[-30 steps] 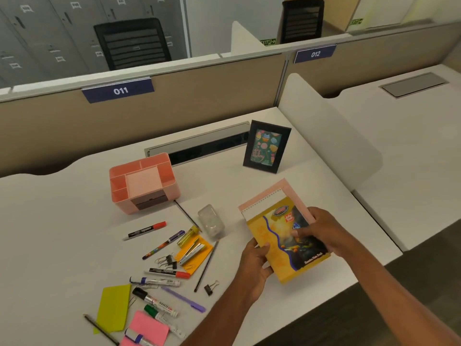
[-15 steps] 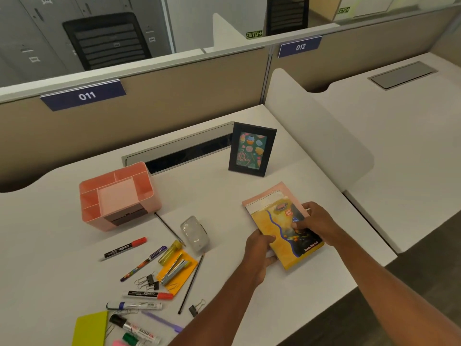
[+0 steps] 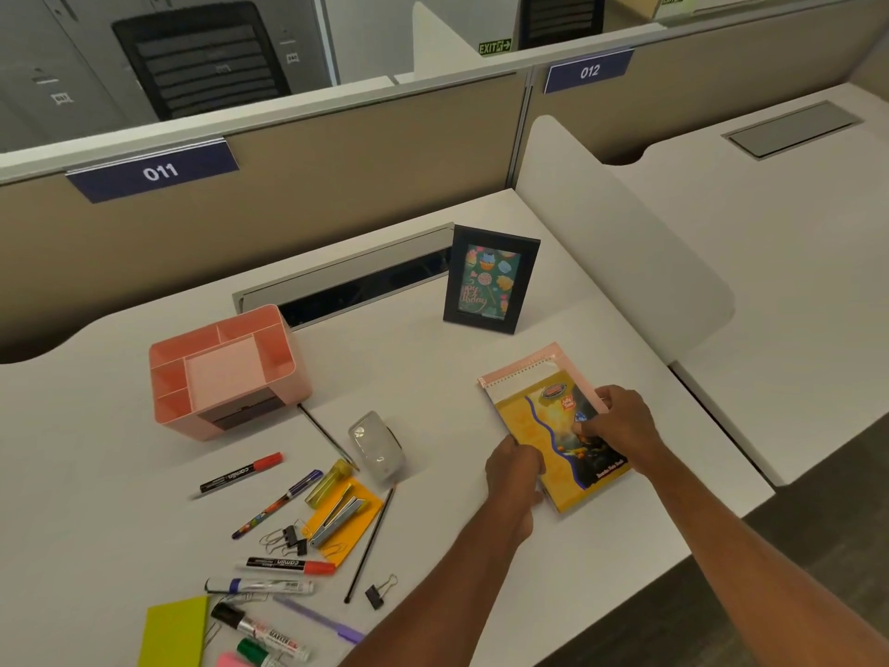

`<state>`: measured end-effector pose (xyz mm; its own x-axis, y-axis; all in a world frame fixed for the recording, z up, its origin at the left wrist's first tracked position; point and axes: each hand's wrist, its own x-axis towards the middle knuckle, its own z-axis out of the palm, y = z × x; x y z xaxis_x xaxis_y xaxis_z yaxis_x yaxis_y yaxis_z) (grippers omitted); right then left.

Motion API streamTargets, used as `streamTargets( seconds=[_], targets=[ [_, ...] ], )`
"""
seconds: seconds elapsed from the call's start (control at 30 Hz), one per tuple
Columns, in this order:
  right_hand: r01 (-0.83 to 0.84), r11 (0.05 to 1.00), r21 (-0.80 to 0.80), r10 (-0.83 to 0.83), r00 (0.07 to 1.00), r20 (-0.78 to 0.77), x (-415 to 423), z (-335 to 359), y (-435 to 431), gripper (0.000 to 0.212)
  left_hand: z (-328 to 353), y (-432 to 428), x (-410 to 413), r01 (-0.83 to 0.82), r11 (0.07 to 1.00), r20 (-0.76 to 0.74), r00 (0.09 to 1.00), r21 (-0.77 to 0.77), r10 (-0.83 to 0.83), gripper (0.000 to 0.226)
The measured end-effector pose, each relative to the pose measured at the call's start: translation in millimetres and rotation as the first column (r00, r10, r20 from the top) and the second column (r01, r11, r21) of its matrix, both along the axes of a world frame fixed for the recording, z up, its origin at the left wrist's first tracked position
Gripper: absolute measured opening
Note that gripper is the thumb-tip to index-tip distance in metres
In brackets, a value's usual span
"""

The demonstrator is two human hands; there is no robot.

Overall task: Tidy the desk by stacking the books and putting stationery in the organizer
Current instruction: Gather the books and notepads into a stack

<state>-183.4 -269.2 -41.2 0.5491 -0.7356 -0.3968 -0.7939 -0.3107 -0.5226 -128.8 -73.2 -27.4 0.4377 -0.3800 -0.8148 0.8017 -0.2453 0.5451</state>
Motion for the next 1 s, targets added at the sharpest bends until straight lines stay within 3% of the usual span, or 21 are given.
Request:
streamTargets(
  seconds=[0.2, 0.27, 0.43, 0.57, 0.67, 1.0],
  targets=[
    [-0.015, 0.998, -0.059, 0.010, 0.996, -0.094, -6.3, -44.3, -23.3, 0.085, 5.0, -0.8, -6.8, -0.007, 0.996, 0.043, 0.999, 0.085, 0.003, 0.016],
    [-0.014, 0.998, -0.068, 0.008, 0.995, -0.095, -7.4, -55.0, -27.4, 0.086, 7.8, -0.2, -7.6, 0.016, 0.995, 0.032, 0.999, 0.096, -0.019, 0.017],
    [-0.033, 0.993, -0.110, 0.024, 0.996, -0.085, -0.3, -6.0, 6.7, 0.071, 8.5, 5.6, -6.5, 0.090, 0.992, 0.007, 0.996, 0.091, -0.091, 0.025],
    [0.016, 0.987, -0.162, -0.009, 0.999, 0.046, 5.4, 7.5, 33.8, 0.075, 4.6, 21.1, -7.4, 0.104, 0.993, 0.017, 0.994, 0.054, -0.105, 0.062],
    [0.048, 0.987, -0.153, -0.012, 0.974, 0.226, 14.7, 10.4, 68.1, 0.061, 7.7, 43.3, -5.9, 0.044, 0.999, 0.037, 0.998, 0.012, -0.045, 0.067],
    [-0.204, 0.974, 0.103, 0.155, 0.921, 0.358, 62.6, 10.1, 201.5, 0.051, 18.7, 142.9, 27.4, -0.169, 0.986, 0.284, 0.944, -0.015, 0.166, 0.028]
  ],
)
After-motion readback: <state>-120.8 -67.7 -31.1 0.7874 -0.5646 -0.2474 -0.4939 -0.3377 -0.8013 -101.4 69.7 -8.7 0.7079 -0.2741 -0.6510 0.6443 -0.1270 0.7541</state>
